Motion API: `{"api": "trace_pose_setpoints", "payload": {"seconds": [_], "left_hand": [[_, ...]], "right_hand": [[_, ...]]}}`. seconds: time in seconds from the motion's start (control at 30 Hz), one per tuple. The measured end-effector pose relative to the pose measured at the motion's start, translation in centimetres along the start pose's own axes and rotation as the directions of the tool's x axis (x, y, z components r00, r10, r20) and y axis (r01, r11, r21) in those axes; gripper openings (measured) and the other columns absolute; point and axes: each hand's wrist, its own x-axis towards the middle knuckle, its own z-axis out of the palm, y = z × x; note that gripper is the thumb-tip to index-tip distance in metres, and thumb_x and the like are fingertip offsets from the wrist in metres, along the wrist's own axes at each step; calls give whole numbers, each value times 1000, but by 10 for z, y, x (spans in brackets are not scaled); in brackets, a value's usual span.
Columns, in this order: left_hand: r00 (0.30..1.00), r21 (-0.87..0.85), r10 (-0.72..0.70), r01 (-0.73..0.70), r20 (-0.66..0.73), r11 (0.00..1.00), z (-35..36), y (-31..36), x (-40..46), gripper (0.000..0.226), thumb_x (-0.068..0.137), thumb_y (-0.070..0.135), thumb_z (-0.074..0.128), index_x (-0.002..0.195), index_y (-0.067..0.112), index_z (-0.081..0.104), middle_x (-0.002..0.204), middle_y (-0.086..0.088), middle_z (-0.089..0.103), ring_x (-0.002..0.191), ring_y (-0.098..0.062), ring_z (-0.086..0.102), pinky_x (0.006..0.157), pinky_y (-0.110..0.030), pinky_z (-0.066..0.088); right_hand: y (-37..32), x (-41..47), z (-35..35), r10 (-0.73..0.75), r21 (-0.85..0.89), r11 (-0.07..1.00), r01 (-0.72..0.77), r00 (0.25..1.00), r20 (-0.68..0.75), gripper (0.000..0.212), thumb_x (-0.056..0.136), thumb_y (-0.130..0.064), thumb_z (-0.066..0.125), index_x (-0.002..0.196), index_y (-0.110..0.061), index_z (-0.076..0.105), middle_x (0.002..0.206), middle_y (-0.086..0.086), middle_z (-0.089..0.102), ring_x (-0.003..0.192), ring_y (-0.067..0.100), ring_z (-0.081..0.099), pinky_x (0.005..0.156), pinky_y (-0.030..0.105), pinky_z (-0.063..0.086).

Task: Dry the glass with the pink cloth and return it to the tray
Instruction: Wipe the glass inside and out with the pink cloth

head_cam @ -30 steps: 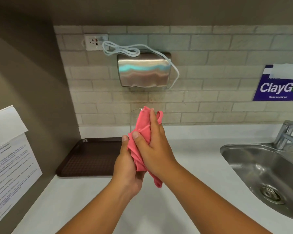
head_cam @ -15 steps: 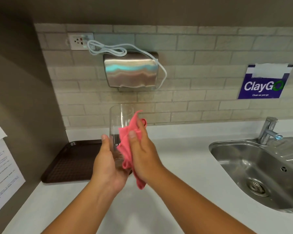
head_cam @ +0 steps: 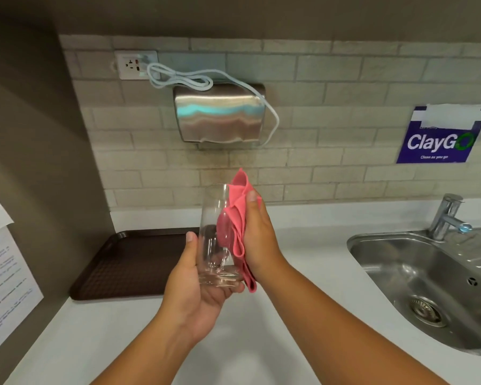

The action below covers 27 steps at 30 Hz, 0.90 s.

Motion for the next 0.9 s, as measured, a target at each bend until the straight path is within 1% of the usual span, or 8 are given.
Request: {"api": "trace_pose_setpoints", "payload": {"seconds": [0.1, 0.17, 0.27, 0.37, 0.47, 0.63, 0.77, 0.9], "left_hand": [[999, -38, -24, 23, -27, 999, 1, 8, 7, 64, 106, 61, 43, 102, 15, 88, 100, -17, 83, 76, -31, 81, 66, -45, 65], [996, -76, -67, 62, -62, 995, 1, 10, 11, 62, 105, 61, 45, 103, 16, 88, 109, -17, 84, 91, -33, 84, 83, -50, 66], [989, -131, -125, 114, -80, 985, 0, 8, 12, 57, 103, 60, 54, 104, 13, 88, 110, -15, 85, 90, -30, 85, 67, -44, 68], [991, -150, -127, 120, -38, 981, 1, 6, 10, 55, 101, 59, 58, 106, 13, 88, 115, -16, 84, 95, -30, 84, 69, -45, 68], [996, -101, -84, 82, -21, 991, 3, 1, 11, 61, 103, 60, 51, 106, 12, 87, 105, -15, 84, 83, -31, 82, 67, -44, 67], [997, -60, -70, 71, 16, 996, 10, -8, 4, 58, 100, 61, 54, 103, 9, 82, 92, -21, 75, 65, -36, 71, 55, -42, 61], [997, 26, -56, 57, -48, 998, 15, -14, 0, 60, 98, 62, 55, 111, 10, 81, 83, -18, 78, 74, -42, 75, 68, -51, 68], [991, 268, 86, -55, -105, 962, 17, -6, 0, 63, 103, 70, 31, 130, 32, 73, 100, -1, 87, 84, -23, 83, 81, -49, 67]], "right_hand": [[15, -12, -2, -16, -88, 996, 24, 995, 94, 86, 85, -88, 31, 157, -43, 42, 114, -12, 74, 96, 3, 76, 86, 25, 59], [23, -21, 0, -59, -201, 974, 100, 978, 199, 85, 86, -90, 38, 162, -60, 14, 132, -21, 65, 106, -3, 72, 90, 22, 59], [25, -27, 2, -165, -287, 926, 243, 948, 271, 87, 92, -70, 51, 160, -64, -3, 157, -11, 48, 135, 8, 58, 112, 40, 52], [14, -21, 0, -219, -338, 889, 307, 936, 275, 87, 91, -69, 56, 161, -63, 4, 150, -6, 51, 126, 14, 64, 104, 44, 57], [-5, -9, -2, -187, -242, 944, 224, 968, 166, 66, 91, -71, 56, 152, -62, 31, 126, -9, 69, 99, 10, 76, 84, 37, 65], [-27, 19, -12, -55, -134, 989, 67, 994, 90, 46, 104, -63, 47, 124, -28, 69, 90, -1, 76, 62, 7, 73, 56, 21, 55], [-31, 29, -23, -17, -146, 989, 27, 997, 71, 52, 109, -57, 43, 99, -18, 76, 79, 12, 79, 55, 8, 70, 50, 18, 52], [-32, 33, -25, -1, -151, 988, 10, 998, 60, 52, 108, -60, 41, 92, -26, 77, 66, -4, 76, 57, 8, 72, 57, 23, 56]]}}
